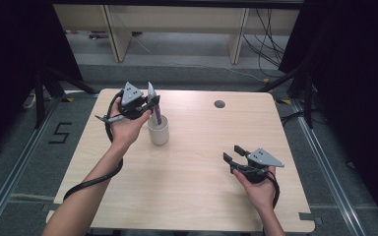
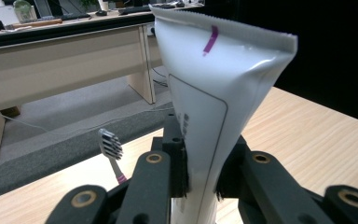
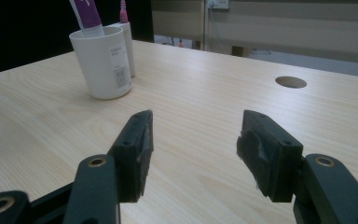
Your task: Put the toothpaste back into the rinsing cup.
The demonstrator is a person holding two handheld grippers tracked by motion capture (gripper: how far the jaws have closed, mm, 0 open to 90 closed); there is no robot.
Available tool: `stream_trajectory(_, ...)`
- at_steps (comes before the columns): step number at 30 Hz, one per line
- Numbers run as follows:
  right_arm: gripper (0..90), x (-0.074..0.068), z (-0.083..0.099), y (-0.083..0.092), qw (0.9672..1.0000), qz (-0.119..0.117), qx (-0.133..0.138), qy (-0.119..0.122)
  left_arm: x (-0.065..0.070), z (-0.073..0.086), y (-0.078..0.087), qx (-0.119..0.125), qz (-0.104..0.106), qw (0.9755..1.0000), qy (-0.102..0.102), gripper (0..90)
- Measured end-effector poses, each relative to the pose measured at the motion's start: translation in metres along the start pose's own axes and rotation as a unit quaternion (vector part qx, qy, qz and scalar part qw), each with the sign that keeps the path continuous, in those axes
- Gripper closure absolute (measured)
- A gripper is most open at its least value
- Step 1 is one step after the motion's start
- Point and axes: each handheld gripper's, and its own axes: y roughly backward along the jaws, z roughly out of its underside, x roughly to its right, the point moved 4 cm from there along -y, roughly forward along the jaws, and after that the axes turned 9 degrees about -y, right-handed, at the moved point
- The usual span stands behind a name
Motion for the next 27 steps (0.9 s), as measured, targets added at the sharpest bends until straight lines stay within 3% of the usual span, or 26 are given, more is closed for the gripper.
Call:
stream_trajectory(12,44.8,0.002,0.000,0.000,0.9998,0.013,0.001,0.016,0.001,0.011,-0.009,-0.008,0.000,1.0000,-0.003,77.7)
stream_trajectory(13,44.7,0.000,0.001,-0.001,0.9999,0.010,-0.004,0.001,0.001,0.014,-0.010,-0.011,0.000,0.9999,-0.003,77.7)
stream_trajectory(18,44.6,0.000,0.002,-0.002,1.0000,0.005,-0.004,0.001,0.002,0.020,-0.013,-0.014,0.001,0.9999,-0.002,77.7)
stream_trajectory(19,44.6,-0.002,0.003,-0.001,0.9999,0.003,-0.007,-0.013,0.003,0.023,-0.015,-0.016,0.002,0.9999,-0.002,77.7)
stream_trajectory(23,44.5,-0.002,0.002,-0.002,0.9999,0.003,-0.006,-0.009,0.004,0.028,-0.018,-0.018,0.004,0.9998,-0.001,77.7)
stream_trajectory(25,44.5,0.000,0.002,-0.003,1.0000,0.007,-0.004,0.006,0.005,0.031,-0.019,-0.021,0.005,0.9998,-0.001,77.6)
stream_trajectory(27,44.4,-0.002,0.003,-0.003,0.9999,0.012,-0.004,-0.008,0.007,0.036,-0.021,-0.023,0.007,0.9997,0.000,77.6)
